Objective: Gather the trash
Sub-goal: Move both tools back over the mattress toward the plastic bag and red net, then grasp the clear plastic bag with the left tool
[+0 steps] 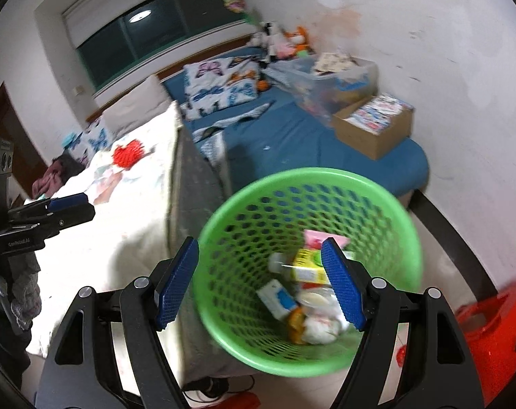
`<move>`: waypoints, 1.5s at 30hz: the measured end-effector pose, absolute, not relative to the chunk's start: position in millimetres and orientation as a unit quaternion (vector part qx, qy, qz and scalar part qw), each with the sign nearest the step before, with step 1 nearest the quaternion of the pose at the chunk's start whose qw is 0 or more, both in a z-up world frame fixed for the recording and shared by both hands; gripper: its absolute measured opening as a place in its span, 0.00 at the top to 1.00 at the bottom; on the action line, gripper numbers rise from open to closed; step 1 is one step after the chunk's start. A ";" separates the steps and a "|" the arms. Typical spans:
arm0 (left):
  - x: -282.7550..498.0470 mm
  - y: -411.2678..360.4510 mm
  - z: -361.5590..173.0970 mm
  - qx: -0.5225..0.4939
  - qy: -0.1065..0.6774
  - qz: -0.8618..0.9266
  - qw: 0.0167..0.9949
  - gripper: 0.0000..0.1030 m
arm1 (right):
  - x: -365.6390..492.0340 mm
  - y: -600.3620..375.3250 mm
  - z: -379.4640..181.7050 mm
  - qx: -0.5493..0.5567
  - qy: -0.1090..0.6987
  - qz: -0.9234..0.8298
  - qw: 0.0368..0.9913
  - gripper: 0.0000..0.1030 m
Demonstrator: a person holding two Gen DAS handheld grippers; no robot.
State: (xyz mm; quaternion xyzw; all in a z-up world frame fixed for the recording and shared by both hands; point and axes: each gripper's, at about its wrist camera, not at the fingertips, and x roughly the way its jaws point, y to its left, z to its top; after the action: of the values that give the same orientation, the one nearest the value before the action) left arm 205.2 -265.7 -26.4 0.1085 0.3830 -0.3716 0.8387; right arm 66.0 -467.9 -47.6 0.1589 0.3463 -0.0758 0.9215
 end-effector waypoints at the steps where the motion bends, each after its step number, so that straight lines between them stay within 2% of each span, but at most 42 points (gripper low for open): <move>1: 209.3 -254.5 -26.6 0.109 0.380 -0.358 0.846 0.36 | 74.9 -460.5 -46.5 0.153 0.349 -0.067 0.922 0.28; 10: 262.5 -164.9 -27.7 0.067 0.388 -0.267 0.879 0.36 | 145.1 -407.8 -43.3 0.117 0.368 -0.008 0.922 0.28; 16: 300.7 -132.4 -37.0 0.037 0.398 -0.226 0.889 0.33 | 184.6 -382.9 -37.0 0.099 0.372 0.020 0.923 0.28; 23: 336.8 -129.8 -57.5 0.027 0.420 -0.213 0.882 0.29 | 213.1 -366.3 -39.5 0.089 0.379 0.036 0.921 0.28; 31: 370.0 -121.1 -74.2 -0.040 0.447 -0.203 0.870 0.28 | 236.6 -361.1 -48.5 0.081 0.391 0.043 0.916 0.28; 39: 393.4 -106.2 -80.6 -0.090 0.459 -0.194 0.862 0.38 | 253.3 -353.1 -52.9 0.073 0.397 0.050 0.914 0.28; 45: 406.5 -103.2 -88.8 -0.118 0.475 -0.193 0.850 0.41 | 272.4 -347.0 -53.8 0.069 0.399 0.057 0.913 0.28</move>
State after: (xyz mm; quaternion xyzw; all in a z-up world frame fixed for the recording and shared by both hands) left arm 406.5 -103.2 -88.8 -0.1181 0.4749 -0.1933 0.8504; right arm 272.4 -347.0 -53.8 0.0693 0.3990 0.0570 0.9126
